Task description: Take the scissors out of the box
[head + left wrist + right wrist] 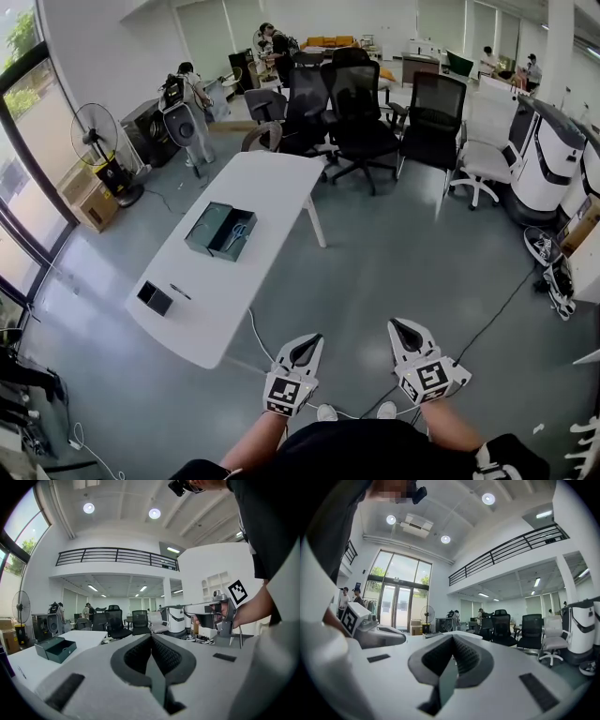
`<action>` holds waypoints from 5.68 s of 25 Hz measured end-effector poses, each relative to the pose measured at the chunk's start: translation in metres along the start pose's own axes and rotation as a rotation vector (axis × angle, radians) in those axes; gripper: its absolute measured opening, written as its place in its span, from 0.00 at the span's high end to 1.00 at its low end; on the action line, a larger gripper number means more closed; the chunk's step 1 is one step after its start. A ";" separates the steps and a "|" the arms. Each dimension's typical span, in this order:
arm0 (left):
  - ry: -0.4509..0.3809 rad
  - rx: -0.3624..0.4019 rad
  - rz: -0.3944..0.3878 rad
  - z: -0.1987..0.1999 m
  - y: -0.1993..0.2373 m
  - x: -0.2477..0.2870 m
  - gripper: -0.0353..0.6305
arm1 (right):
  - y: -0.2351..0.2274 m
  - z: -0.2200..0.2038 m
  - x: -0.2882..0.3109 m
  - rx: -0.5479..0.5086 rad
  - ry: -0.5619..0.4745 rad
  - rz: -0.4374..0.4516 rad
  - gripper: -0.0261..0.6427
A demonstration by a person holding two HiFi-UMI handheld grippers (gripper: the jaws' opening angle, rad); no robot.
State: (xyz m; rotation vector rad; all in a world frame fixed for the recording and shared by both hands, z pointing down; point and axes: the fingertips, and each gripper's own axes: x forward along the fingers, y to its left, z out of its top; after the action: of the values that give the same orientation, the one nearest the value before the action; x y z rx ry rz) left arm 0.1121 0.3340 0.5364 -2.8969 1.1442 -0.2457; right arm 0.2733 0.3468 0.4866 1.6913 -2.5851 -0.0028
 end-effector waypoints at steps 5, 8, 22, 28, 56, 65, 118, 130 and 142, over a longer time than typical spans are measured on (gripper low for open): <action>-0.015 0.010 0.014 -0.009 0.036 -0.015 0.93 | 0.027 -0.003 0.023 0.010 0.003 0.006 0.95; -0.011 0.004 0.032 -0.016 0.056 -0.015 0.93 | 0.034 -0.007 0.037 0.003 0.010 0.020 0.95; 0.051 -0.024 0.080 -0.027 0.121 0.069 0.93 | -0.029 -0.013 0.135 0.042 0.014 0.084 0.95; 0.058 -0.020 0.132 -0.013 0.146 0.123 0.93 | -0.077 -0.014 0.176 0.048 0.029 0.131 0.95; 0.052 -0.088 0.297 -0.015 0.283 0.243 0.93 | -0.156 -0.007 0.376 0.021 0.003 0.301 0.95; 0.019 -0.101 0.351 -0.010 0.398 0.246 0.93 | -0.120 0.012 0.496 -0.026 0.007 0.365 0.95; 0.158 -0.235 1.117 -0.064 0.649 0.168 0.93 | 0.120 -0.012 0.823 -0.139 0.132 1.405 0.95; 0.177 -0.279 1.243 -0.079 0.635 0.145 0.93 | 0.154 -0.062 0.813 -0.299 0.246 1.593 0.95; 0.203 -0.334 1.328 -0.098 0.601 0.101 0.93 | 0.188 -0.153 0.776 -0.836 0.347 1.754 0.72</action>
State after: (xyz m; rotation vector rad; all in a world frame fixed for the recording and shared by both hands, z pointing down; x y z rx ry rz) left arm -0.2372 -0.1704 0.6034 -1.6504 2.9434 -0.2923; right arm -0.2023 -0.2840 0.6783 -0.8560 -2.2553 -0.5137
